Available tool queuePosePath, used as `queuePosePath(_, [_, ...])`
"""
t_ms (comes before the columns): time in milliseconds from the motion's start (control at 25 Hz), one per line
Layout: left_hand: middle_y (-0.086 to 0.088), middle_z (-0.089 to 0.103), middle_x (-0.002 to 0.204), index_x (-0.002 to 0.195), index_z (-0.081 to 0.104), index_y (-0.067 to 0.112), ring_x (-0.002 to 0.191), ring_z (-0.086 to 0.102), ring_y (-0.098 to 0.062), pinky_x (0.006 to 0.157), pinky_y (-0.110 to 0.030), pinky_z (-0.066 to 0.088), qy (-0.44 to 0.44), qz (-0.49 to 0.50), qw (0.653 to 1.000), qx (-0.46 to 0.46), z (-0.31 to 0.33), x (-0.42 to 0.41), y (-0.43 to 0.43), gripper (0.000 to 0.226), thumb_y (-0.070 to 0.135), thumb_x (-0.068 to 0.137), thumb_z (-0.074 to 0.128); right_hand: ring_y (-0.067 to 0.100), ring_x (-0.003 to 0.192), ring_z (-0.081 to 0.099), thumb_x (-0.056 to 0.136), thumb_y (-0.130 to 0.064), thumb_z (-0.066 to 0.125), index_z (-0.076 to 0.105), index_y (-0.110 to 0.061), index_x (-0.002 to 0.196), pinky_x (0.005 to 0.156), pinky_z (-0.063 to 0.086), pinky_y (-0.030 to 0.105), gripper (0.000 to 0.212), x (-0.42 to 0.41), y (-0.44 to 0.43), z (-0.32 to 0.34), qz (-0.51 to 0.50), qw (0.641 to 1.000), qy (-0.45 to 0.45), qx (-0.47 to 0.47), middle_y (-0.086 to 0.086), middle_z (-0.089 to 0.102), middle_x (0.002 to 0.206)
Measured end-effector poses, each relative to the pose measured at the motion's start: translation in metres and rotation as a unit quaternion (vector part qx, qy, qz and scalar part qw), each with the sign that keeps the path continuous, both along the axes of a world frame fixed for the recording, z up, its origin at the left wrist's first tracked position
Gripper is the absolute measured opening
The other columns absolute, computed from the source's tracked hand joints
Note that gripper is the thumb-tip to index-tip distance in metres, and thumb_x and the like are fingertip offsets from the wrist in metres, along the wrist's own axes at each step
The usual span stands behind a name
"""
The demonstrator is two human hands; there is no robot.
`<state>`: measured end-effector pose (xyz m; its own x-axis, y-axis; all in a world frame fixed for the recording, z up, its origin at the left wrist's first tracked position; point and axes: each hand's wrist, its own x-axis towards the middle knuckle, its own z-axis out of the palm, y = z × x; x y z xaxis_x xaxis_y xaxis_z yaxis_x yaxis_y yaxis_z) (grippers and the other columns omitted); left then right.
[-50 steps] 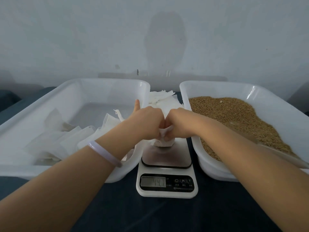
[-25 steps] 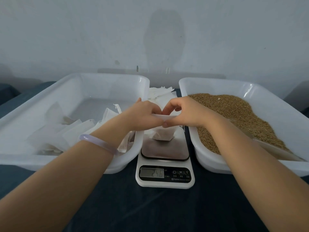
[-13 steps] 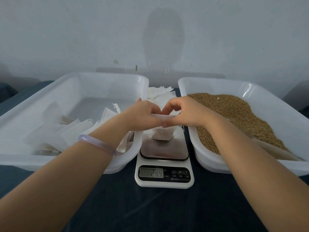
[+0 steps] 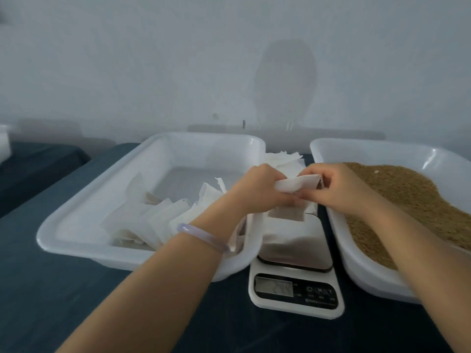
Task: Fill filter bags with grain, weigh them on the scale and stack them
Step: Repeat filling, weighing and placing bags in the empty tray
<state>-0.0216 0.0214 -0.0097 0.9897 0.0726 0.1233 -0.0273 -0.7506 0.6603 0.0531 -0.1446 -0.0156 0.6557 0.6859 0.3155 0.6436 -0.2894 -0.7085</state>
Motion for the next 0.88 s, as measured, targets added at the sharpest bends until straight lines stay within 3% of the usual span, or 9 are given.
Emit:
queuePosePath(80, [0.008,0.038,0.046,0.05,0.05,0.017,0.046,0.034,-0.008,0.047,-0.023,0.029,-0.05,0.059,0.996,-0.035,0.012,-0.004,0.01,0.04,0.033,0.073,0.079,0.005,0.068,0.061,0.076,-0.034,0.074,0.069,-0.024,0.078,0.069,0.049,0.019,0.011,0.002,0.001,0.0,-0.027,0.998,0.04,0.045,-0.011,0.068,0.071])
queuePosePath(200, [0.004,0.059,0.053,0.058,0.062,0.018,0.056,0.059,-0.015,0.057,-0.025,0.051,-0.134,0.165,0.962,-0.17,0.036,-0.018,0.04,0.021,0.027,0.073,0.074,0.004,0.077,0.067,0.079,-0.031,0.072,0.07,-0.022,0.083,0.076,0.051,0.024,0.01,0.003,0.0,0.0,-0.046,0.996,0.072,0.026,-0.008,0.072,0.078])
queuePosePath(320, [-0.012,0.071,0.074,0.079,0.067,0.005,0.064,0.071,-0.023,0.057,-0.03,0.058,-0.057,0.137,0.944,-0.293,0.037,-0.043,0.064,0.008,0.012,0.076,0.068,0.001,0.077,0.067,0.08,-0.035,0.07,0.071,-0.024,0.081,0.071,0.046,0.02,0.011,0.003,0.001,0.0,-0.041,0.997,0.065,-0.019,-0.011,0.072,0.078])
queuePosePath(360, [-0.016,0.071,0.078,0.084,0.065,0.003,0.065,0.071,-0.024,0.059,-0.03,0.059,0.004,0.133,0.951,-0.279,0.029,-0.051,0.067,0.008,0.008,0.079,0.068,0.0,0.076,0.066,0.08,-0.035,0.07,0.071,-0.025,0.08,0.07,0.045,0.02,0.01,0.002,0.002,0.001,-0.042,0.997,0.056,-0.03,-0.012,0.072,0.078])
queuePosePath(480, [-0.015,0.072,0.084,0.099,0.061,0.003,0.074,0.071,-0.025,0.072,-0.036,0.06,0.221,0.146,0.962,-0.07,0.001,-0.065,0.068,0.02,0.014,0.082,0.065,0.0,0.074,0.065,0.081,-0.032,0.07,0.071,-0.026,0.076,0.069,0.044,0.021,0.008,0.001,0.003,0.001,-0.051,0.997,0.047,-0.036,-0.012,0.072,0.075])
queuePosePath(560, [-0.012,0.073,0.074,0.101,0.059,0.001,0.068,0.072,-0.022,0.064,-0.031,0.06,0.286,0.135,0.947,-0.05,-0.002,-0.069,0.072,0.023,0.015,0.083,0.063,0.001,0.074,0.066,0.081,-0.032,0.07,0.071,-0.026,0.076,0.07,0.045,0.023,0.008,0.001,0.003,0.0,-0.053,0.997,0.045,-0.041,-0.012,0.072,0.075])
queuePosePath(640, [-0.007,0.073,0.069,0.099,0.059,0.002,0.063,0.072,-0.017,0.054,-0.025,0.057,0.312,0.102,0.943,-0.057,0.004,-0.07,0.075,0.024,0.017,0.083,0.066,0.001,0.073,0.065,0.081,-0.033,0.07,0.071,-0.027,0.076,0.069,0.044,0.022,0.008,0.001,0.003,0.0,-0.056,0.996,0.04,-0.05,-0.013,0.072,0.075])
queuePosePath(760, [-0.004,0.074,0.074,0.096,0.058,0.008,0.065,0.072,-0.016,0.055,-0.024,0.056,0.329,0.089,0.94,-0.006,0.013,-0.069,0.076,0.029,0.031,0.082,0.068,-0.001,0.073,0.065,0.082,-0.032,0.069,0.071,-0.026,0.078,0.069,0.044,0.021,0.007,0.001,0.004,0.0,-0.061,0.996,0.033,-0.056,-0.014,0.072,0.075])
queuePosePath(880, [-0.003,0.068,0.093,0.096,0.061,0.011,0.078,0.066,-0.017,0.064,-0.026,0.053,0.211,0.173,0.953,0.128,0.022,-0.059,0.082,0.035,0.044,0.084,0.064,0.0,0.073,0.065,0.085,-0.03,0.067,0.07,-0.027,0.079,0.068,0.044,0.02,0.007,0.002,0.004,-0.002,-0.063,0.996,0.027,-0.062,-0.015,0.071,0.075])
